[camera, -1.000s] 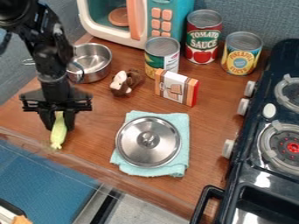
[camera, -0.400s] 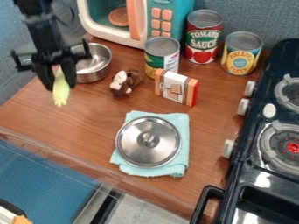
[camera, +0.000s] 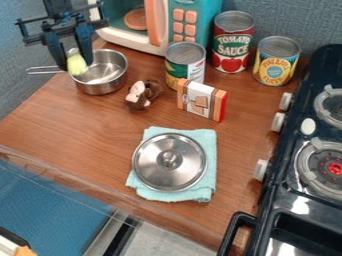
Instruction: Drop the corn on the table.
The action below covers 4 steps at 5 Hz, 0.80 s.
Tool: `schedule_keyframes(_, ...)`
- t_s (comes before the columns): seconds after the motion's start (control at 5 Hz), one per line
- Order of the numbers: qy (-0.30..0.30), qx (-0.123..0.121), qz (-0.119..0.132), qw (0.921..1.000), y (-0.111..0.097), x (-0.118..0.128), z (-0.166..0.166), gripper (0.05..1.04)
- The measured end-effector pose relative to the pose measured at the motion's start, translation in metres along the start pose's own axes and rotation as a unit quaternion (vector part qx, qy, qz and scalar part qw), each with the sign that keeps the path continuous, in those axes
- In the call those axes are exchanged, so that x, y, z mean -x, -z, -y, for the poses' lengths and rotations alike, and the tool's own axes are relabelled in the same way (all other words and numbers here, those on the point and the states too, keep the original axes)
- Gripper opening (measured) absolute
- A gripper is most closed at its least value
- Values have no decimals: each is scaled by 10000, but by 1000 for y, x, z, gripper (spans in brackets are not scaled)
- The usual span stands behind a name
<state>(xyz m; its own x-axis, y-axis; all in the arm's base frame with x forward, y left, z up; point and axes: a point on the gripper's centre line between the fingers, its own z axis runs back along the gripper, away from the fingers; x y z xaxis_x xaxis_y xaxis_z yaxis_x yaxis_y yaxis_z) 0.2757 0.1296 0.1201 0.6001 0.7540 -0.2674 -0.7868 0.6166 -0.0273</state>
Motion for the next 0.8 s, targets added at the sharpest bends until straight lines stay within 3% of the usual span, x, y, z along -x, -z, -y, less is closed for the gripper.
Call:
schedule_keyframes(0.2, -155, 103, -297, 9994, -8, -3, 7, 391)
schedule_keyframes(0.8, -319, 81, -735, 9967, 25, -21, 7, 390)
